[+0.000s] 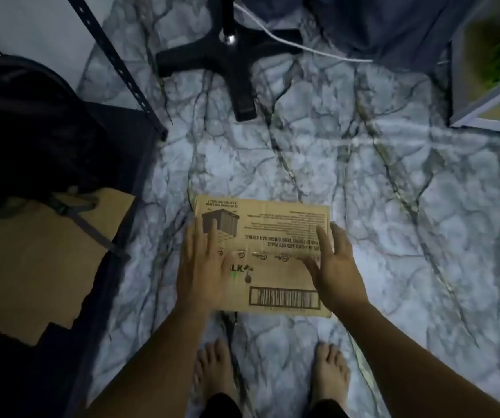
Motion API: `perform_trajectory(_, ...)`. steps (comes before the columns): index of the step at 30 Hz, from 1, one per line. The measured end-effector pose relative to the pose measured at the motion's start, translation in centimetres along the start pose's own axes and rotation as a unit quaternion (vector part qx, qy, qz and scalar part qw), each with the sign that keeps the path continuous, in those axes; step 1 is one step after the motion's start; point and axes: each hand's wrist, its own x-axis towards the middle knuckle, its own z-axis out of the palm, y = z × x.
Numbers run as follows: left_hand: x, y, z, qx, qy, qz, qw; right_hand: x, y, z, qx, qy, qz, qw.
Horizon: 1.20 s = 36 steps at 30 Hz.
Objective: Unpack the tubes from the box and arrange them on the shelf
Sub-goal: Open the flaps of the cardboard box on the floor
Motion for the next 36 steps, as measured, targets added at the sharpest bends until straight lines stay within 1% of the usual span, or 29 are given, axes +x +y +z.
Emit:
perform_trajectory(2, 1.3, -0.4, 2.5, 0.005, 0.020, -0.027, 0.999, 1.1, 1.4, 2.8, 0.020, -0.007, 0.005, 1.000)
perform_trajectory(4, 2.4, -1.2, 4.6, 0.011, 0.026, -0.045, 0.999, 1.8, 2.7, 5.3, 0.038, -0.014, 0.001, 0.999)
perform_trajectory(8, 2.2, -2.7, 7.6, -0.002, 0.043, -0.048, 0.998, 2.0, 4.3, 8.5, 0.039, 0.033, -0.051, 0.997)
perform_trajectory(11, 2.4, -2.9, 8.3, -0.036, 0.047, -0.060, 0.996, 2.2, 4.5, 9.6, 0.041, 0.051, -0.040, 0.997)
perform_trajectory(14, 2.4, -2.5, 8.2, -0.077, 0.063, -0.061, 0.993, 2.2, 4.0, 10.0, 0.087, 0.080, -0.019, 0.993)
perform_trajectory(16, 2.2, -2.1, 8.2, -0.114, 0.073, -0.078, 0.988, 2.4, 3.2, 10.1, 0.158, 0.096, 0.007, 0.983)
perform_trajectory(20, 1.6, -1.2, 7.5, -0.173, 0.095, -0.097, 0.976, 2.7, 1.7, 8.7, 0.293, 0.109, 0.090, 0.946)
perform_trajectory(24, 2.1, -0.7, 5.7, -0.202, 0.120, -0.113, 0.965, 3.4, 1.8, 6.9, 0.347, 0.161, 0.133, 0.914)
perform_trajectory(27, 2.3, -0.3, 4.2, -0.204, 0.137, -0.106, 0.963, 3.3, 1.6, 5.0, 0.355, 0.179, 0.144, 0.906)
perform_trajectory(29, 2.6, -0.1, 3.1, -0.216, 0.152, -0.101, 0.959, 3.4, 1.2, 3.6, 0.362, 0.182, 0.132, 0.905)
perform_trajectory(32, 3.2, 0.1, 1.9, -0.237, 0.169, -0.090, 0.952, 3.6, 0.4, 2.3, 0.317, 0.176, 0.076, 0.929)
perform_trajectory(34, 3.7, 0.0, 1.4, -0.272, 0.174, -0.085, 0.943, 3.8, 0.3, 2.2, 0.262, 0.170, 0.045, 0.949)
perform_trajectory(36, 4.2, -0.5, 1.4, -0.297, 0.171, -0.064, 0.937, 3.9, 0.7, 2.7, 0.198, 0.168, -0.005, 0.966)
